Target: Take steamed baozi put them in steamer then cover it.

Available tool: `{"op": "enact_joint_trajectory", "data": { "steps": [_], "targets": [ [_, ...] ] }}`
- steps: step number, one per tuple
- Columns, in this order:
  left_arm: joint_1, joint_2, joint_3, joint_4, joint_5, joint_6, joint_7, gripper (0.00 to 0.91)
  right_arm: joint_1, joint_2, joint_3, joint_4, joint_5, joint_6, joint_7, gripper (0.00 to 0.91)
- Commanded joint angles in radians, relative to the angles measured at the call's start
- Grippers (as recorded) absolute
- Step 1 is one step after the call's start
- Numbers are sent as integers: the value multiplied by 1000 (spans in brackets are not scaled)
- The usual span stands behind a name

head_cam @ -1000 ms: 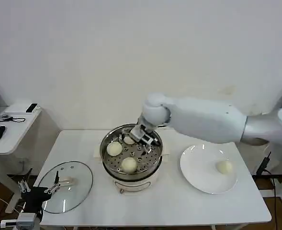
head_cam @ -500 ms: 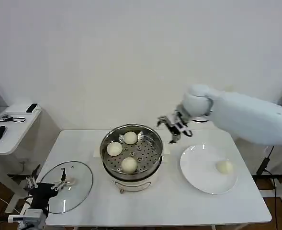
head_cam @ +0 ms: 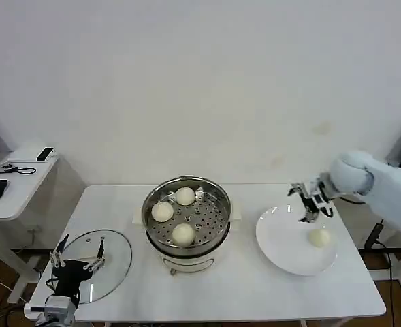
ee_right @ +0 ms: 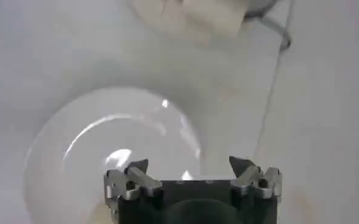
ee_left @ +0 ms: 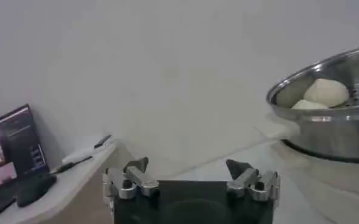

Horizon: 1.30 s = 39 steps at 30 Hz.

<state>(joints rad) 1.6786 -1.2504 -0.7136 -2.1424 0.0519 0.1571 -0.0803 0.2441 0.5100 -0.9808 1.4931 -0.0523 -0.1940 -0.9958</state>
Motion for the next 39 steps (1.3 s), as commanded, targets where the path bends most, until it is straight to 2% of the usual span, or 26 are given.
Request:
{"op": "enact_joint_trajectory", "data": {
  "steps": [1,7,15,30,31,32,39],
  "targets": [
    [1,5,5,1,1,0,1,907,-296,-78,222,-141,-102,-11,-3,907],
    [8,5,-5,5,0,0,1,907,-331,-44,252,-200,-131,-3,-21,907],
    [15,2,-15,5,0,0,1,907,-373,42,316,-307,-158,9,-11,907],
    [28,-5,-35,4,0,1,1,907,-398,131,323,-378,-201,7,-5,907],
    [28,-6,-35,4,0,1,1,907,-398,133,323,-380,-202,4,-7,887],
    [28,-7,-34,5,1,0,1,907,-398,134,323,-380,-204,3,-8,826],
    [28,-8,-36,4,1,0,1,907,-399,130,320,-371,-212,-6,-25,715]
  ]
}}
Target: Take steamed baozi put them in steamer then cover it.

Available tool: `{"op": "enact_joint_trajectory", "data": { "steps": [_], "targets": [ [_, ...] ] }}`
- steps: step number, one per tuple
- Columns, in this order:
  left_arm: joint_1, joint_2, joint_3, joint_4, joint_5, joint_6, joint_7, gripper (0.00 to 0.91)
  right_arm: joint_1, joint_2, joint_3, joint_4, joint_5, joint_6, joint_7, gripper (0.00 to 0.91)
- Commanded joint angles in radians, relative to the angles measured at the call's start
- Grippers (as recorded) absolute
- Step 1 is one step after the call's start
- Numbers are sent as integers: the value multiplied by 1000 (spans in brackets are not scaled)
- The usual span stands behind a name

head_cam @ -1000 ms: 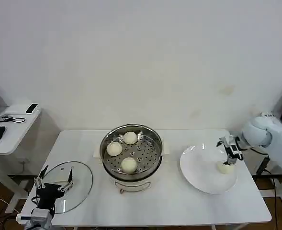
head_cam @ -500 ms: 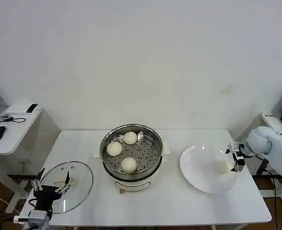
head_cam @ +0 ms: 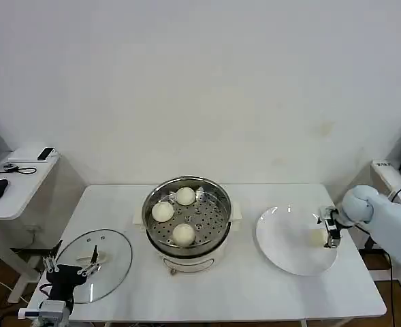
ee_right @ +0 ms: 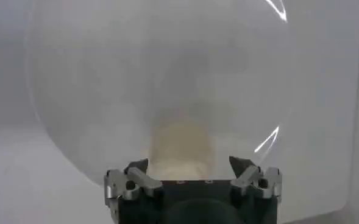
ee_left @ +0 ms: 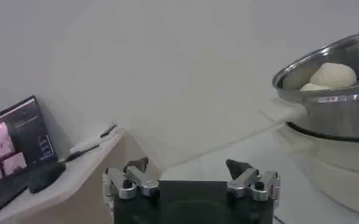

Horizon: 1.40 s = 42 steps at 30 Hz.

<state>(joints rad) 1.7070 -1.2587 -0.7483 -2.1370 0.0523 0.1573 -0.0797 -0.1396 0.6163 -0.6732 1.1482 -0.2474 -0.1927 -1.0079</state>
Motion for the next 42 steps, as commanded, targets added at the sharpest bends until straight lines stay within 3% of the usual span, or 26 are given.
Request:
{"op": "enact_joint_trajectory", "data": {
  "steps": [1,6,13,21,24,29,33,42],
  "targets": [
    [0,0,-1,-1,0,0,0,907,-15,23,12,-25,-17,-7,-14,705],
    [-2,-1,-1,0,0,0,-1,907,-8,16,11,-14,-14,-13,-26,615],
    [1,0,-2,-5,-1,-1,0,907,35,-2,-28,15,-12,-19,-49,615],
    [-3,5,-1,-6,-2,0,0,907,285,-2,-148,95,93,-52,-51,625],
    [-7,6,1,-1,2,0,0,907,428,24,-213,147,181,-90,-42,625],
    [-8,6,5,3,8,-2,-1,907,596,103,-316,207,282,-169,7,625],
    [-8,3,4,-3,8,-1,-1,907,711,176,-411,263,407,-281,72,635],
    [-6,-8,2,-8,13,-2,-3,907,752,326,-495,318,646,-440,196,635]
  ]
}}
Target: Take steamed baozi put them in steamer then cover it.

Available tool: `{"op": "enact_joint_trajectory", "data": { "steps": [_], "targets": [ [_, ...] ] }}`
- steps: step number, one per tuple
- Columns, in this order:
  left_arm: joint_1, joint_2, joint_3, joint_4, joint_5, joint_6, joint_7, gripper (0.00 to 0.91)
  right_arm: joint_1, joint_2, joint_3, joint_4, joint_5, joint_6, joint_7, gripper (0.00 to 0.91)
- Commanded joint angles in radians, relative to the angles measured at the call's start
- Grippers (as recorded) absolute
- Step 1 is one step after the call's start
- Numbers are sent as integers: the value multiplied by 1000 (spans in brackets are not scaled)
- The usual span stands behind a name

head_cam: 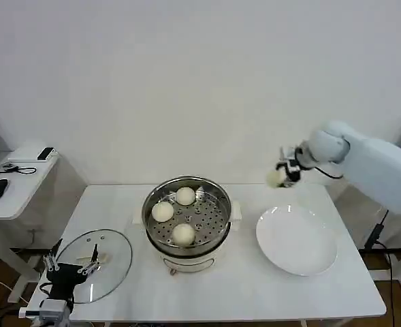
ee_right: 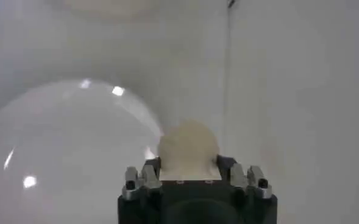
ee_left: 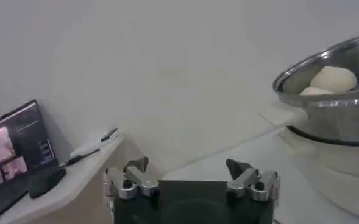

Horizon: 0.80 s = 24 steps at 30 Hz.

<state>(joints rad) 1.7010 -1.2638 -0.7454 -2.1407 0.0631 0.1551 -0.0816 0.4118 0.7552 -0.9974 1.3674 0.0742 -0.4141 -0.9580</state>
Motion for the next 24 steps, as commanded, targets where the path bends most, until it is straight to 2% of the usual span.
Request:
{"op": "enact_joint_trajectory", "data": {
  "steps": [1,4,7,12,17,24],
  "targets": [
    [0,-4,-1,-6,2,0,-1,907,190,217,-173,95,352,-236,169,635],
    [1,-4,-1,-8,4,0,-1,907,153,273,-174,78,370,-262,210,635],
    [3,-6,-6,-9,4,0,-1,907,113,334,-171,61,431,-302,260,635],
    [5,-6,-12,-11,4,1,-1,907,78,388,-178,38,492,-315,298,645],
    [2,-6,-20,-9,1,1,0,907,38,420,-183,13,491,-316,313,645],
    [5,-3,-26,-5,0,0,0,907,-5,420,-192,-2,441,-317,307,645]
  ]
}}
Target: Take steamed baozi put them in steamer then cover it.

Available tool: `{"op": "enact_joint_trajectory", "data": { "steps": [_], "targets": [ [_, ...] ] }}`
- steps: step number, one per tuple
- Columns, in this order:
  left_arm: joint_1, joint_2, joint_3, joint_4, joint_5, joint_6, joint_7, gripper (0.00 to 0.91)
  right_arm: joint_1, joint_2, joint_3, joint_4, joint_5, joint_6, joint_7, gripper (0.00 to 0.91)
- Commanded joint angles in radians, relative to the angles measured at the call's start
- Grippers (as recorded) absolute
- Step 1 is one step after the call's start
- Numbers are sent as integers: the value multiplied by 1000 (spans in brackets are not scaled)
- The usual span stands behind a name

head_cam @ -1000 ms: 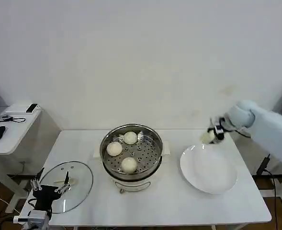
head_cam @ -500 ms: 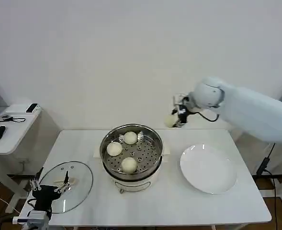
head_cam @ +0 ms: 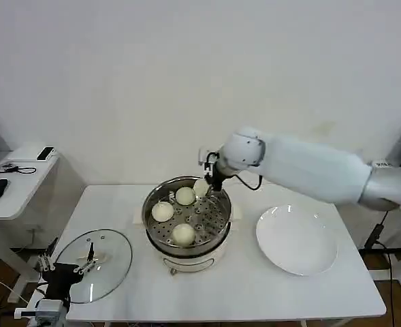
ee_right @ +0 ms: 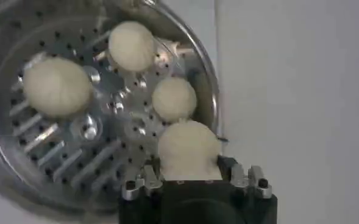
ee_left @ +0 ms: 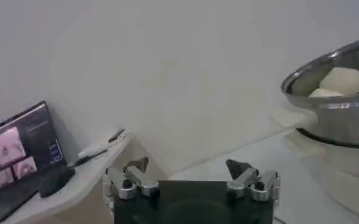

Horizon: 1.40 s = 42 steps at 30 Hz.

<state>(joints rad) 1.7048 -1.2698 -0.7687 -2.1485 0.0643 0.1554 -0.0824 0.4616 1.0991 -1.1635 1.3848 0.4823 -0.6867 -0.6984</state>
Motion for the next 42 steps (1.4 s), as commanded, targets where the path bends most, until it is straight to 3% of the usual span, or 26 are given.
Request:
{"op": "enact_joint_trajectory", "data": {
  "steps": [1,23,24,26,33,36,37,39,41,42],
  "targets": [
    [1,3,-4,4,-2,0,1,907,-57,75,-24,-19,28,-44,46,645],
    [-3,1,0,9,-1,0,1,907,-91,28,-18,1,-9,-43,26,645],
    [-3,0,0,9,-1,0,0,907,-91,26,-17,3,-10,-43,27,655],
    [-3,-1,1,8,-1,1,0,907,-89,19,-14,13,-5,-43,30,907],
    [-2,-1,2,7,-2,1,0,907,-76,-21,20,78,22,-42,79,907],
    [-2,-1,1,4,-4,1,0,907,-73,-63,51,128,21,-40,137,907],
    [-2,-2,1,4,-5,1,0,907,-86,-84,70,153,37,-40,211,907],
    [-4,-2,1,4,-7,0,-2,907,-114,-120,109,186,29,-35,287,907],
    [-5,-1,1,4,-8,0,-2,907,-180,-169,171,248,29,-3,449,907],
    [-6,-1,1,5,-9,0,-2,907,-220,-190,209,273,1,16,490,907]
  ]
}}
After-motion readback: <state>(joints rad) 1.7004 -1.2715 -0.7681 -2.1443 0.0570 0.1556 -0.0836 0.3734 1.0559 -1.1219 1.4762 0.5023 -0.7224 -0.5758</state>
